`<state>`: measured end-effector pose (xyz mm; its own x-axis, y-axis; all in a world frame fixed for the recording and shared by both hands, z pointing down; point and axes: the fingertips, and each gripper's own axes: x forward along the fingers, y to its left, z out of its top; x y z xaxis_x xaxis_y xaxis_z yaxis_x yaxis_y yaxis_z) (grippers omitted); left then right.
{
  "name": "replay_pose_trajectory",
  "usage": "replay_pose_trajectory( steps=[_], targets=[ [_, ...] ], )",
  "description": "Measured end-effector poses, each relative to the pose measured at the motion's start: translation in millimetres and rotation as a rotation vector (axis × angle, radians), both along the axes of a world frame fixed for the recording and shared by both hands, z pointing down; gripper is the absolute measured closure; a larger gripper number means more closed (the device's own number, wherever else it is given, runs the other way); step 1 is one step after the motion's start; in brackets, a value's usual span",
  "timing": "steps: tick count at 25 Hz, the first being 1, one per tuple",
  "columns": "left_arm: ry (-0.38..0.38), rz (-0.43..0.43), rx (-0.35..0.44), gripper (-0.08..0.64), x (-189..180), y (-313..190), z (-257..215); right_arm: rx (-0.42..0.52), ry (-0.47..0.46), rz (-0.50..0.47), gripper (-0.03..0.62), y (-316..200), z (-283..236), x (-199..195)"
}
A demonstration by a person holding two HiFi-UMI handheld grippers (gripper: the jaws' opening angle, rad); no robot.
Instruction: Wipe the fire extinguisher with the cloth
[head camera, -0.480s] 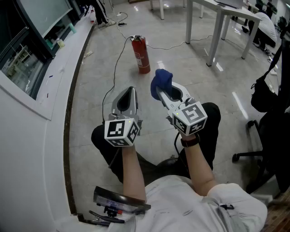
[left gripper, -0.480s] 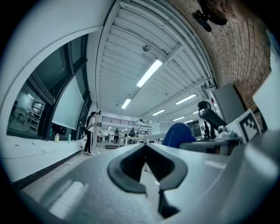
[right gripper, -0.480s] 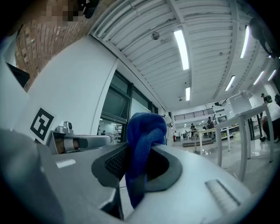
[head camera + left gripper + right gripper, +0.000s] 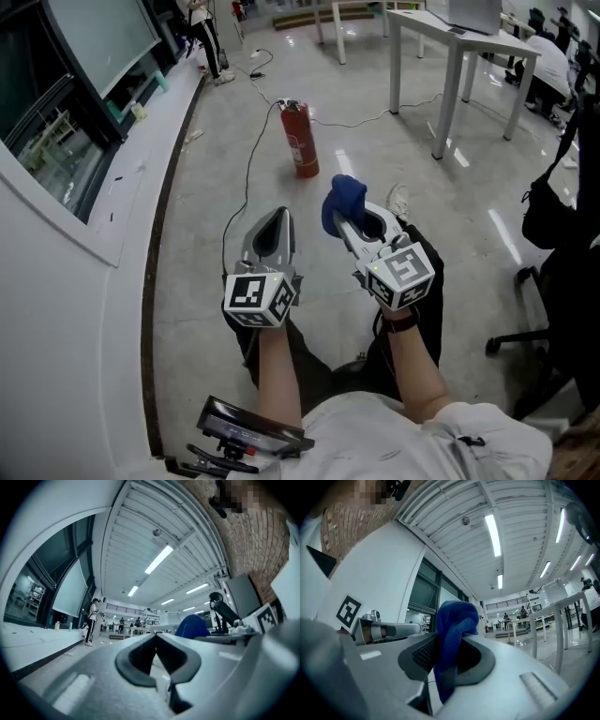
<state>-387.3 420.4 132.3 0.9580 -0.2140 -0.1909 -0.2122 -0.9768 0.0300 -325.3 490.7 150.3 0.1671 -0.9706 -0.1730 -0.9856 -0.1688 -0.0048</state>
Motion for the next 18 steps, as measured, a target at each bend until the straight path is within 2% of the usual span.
replay_pose_trajectory(
  steps=[5,11,14,18],
  targets=[
    [0.006,-0.006,-0.021,0.56,18.3,-18.0,9.4,0.014,-0.025,-0.01,0.509,-23.3,5.5,23.6],
    [-0.076,-0.036,-0.044,0.56,61.9,-81.5,36.5,-0.049,-0.083,-0.022,0.509,-93.9,40.5,68.0],
    [-0.063,-0.031,-0.037,0.56,90.6,-116.7,38.2,-0.047,-0.082,-0.021,0.509,-131.9,39.3,99.8],
    [-0.044,-0.071,-0.064,0.56,118.5,-161.0,39.0,-0.071,-0.056,-0.05,0.509,-170.5,33.6,130.8]
  ],
)
